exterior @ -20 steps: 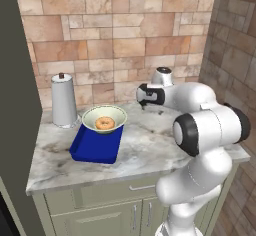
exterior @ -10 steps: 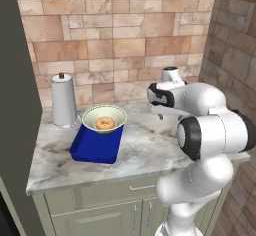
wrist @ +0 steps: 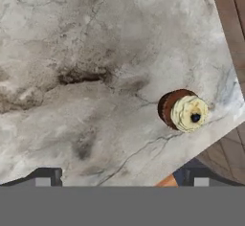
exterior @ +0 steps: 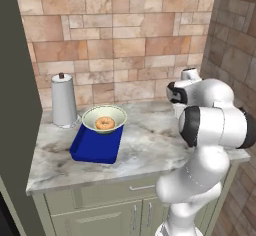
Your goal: Place the bowl with donut and the cupcake onto the tray.
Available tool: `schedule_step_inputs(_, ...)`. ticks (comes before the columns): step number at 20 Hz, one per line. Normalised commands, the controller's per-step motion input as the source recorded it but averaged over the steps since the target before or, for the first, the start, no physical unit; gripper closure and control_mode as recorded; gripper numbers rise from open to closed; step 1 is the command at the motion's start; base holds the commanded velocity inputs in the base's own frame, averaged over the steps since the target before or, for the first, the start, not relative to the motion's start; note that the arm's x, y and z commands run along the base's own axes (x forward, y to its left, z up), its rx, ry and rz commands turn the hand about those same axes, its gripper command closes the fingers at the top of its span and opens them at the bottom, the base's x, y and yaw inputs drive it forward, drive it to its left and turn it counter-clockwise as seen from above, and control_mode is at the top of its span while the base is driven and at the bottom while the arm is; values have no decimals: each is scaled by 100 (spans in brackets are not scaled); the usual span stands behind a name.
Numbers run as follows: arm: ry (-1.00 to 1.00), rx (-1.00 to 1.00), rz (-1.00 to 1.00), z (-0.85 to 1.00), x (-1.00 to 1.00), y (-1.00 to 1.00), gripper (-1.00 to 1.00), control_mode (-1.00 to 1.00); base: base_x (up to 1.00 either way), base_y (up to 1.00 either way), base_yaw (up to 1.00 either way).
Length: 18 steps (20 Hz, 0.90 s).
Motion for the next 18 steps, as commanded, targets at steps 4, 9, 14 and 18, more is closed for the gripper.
schedule_step_inputs(4, 8, 5, -17, -10, -13, -55, -100, -100, 0, 0, 0)
schedule_step_inputs(9, 0, 13, -9, -19, -11, -56, -100, -100, 0, 0, 0)
schedule_step_inputs(14, 0, 9, -6, -24, -10, -60, -100, -100, 0, 0, 0)
schedule_step_inputs(18, 0, 1, -2, -30, 1, -24, -100, -100, 0, 0, 0)
